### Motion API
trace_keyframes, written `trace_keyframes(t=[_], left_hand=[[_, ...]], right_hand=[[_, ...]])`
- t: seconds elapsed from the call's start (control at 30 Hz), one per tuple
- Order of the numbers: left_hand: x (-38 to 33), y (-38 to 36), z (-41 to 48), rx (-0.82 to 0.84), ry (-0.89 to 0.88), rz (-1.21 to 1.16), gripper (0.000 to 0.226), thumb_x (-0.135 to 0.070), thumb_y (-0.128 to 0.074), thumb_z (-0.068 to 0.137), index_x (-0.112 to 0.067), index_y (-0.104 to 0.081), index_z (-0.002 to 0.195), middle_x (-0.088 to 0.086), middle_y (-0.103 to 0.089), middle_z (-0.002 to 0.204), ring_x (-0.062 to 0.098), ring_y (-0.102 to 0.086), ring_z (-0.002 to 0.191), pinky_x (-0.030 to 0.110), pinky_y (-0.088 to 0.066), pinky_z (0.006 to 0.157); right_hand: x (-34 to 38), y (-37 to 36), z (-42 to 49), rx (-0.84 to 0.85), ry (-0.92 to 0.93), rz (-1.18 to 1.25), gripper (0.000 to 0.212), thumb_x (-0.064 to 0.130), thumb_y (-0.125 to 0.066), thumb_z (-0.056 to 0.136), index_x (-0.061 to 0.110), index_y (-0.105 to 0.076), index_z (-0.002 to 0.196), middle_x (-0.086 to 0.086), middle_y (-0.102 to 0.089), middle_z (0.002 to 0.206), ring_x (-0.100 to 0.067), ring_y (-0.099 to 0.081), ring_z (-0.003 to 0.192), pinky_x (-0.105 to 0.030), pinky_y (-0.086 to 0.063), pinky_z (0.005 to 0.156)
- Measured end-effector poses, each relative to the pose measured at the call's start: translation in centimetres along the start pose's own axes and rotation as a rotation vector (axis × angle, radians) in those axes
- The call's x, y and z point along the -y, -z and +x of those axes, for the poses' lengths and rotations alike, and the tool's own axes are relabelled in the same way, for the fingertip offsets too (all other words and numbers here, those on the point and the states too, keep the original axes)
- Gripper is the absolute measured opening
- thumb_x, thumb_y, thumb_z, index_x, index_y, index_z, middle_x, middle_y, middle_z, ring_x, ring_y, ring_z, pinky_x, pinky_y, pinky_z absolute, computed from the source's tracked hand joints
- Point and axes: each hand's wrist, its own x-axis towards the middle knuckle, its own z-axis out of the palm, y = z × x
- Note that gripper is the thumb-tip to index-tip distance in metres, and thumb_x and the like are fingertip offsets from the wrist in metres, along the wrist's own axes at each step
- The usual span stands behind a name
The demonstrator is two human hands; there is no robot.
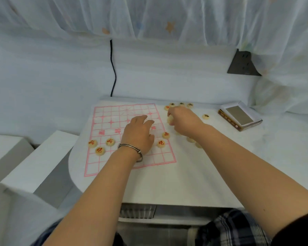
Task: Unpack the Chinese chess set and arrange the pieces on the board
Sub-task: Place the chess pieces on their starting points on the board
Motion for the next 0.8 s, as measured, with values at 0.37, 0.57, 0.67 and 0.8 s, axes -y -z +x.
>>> trace_keyframes(t=[0.37,0.57,0.67,0.8], left_hand=[[5.3,4.2,-6.8,-0.102,0.042,0.051,0.051,-0.026,-0.055,0.091,-0.019,-0.042,0.139,0.005,-0.029,0.152,0.023,-0.021,0.141,0.036,-0.023,0.115],[6.0,3.5,-9.5,-0.010,0.060,0.180,0.055,-0.033,-0.051,0.092,-0.021,-0.033,0.143,0.005,-0.021,0.155,0.024,-0.016,0.143,0.037,-0.022,0.115],[7.0,3.1,-10.2,-0.021,0.060,0.189,0.054,-0.029,-0.051,0.092,-0.021,-0.035,0.143,0.004,-0.024,0.154,0.024,-0.018,0.143,0.037,-0.022,0.114],[7.9,2.5,-10.7,-0.090,0.018,0.196,0.050,-0.015,-0.062,0.083,-0.013,-0.052,0.132,0.013,-0.045,0.141,0.034,-0.037,0.133,0.044,-0.035,0.106]], right_hand=[[6.4,-1.9,-5.4,-0.049,0.079,0.289,0.019,0.013,-0.058,0.090,0.011,-0.056,0.109,-0.004,-0.061,0.100,-0.022,-0.057,0.090,-0.033,-0.047,0.072],[9.1,-3.0,-6.5,0.105,0.175,0.259,0.019,0.003,-0.052,0.087,0.015,-0.057,0.101,0.004,-0.058,0.091,-0.018,-0.057,0.086,-0.027,-0.043,0.064],[9.8,-3.7,-6.6,0.179,0.240,0.118,0.024,0.002,-0.048,0.086,0.013,-0.056,0.106,-0.002,-0.058,0.098,-0.021,-0.055,0.087,-0.029,-0.040,0.067],[10.2,-4.2,-6.4,0.239,0.250,0.026,0.024,0.004,-0.052,0.088,0.015,-0.054,0.110,-0.004,-0.057,0.105,-0.020,-0.050,0.086,-0.028,-0.037,0.067]])
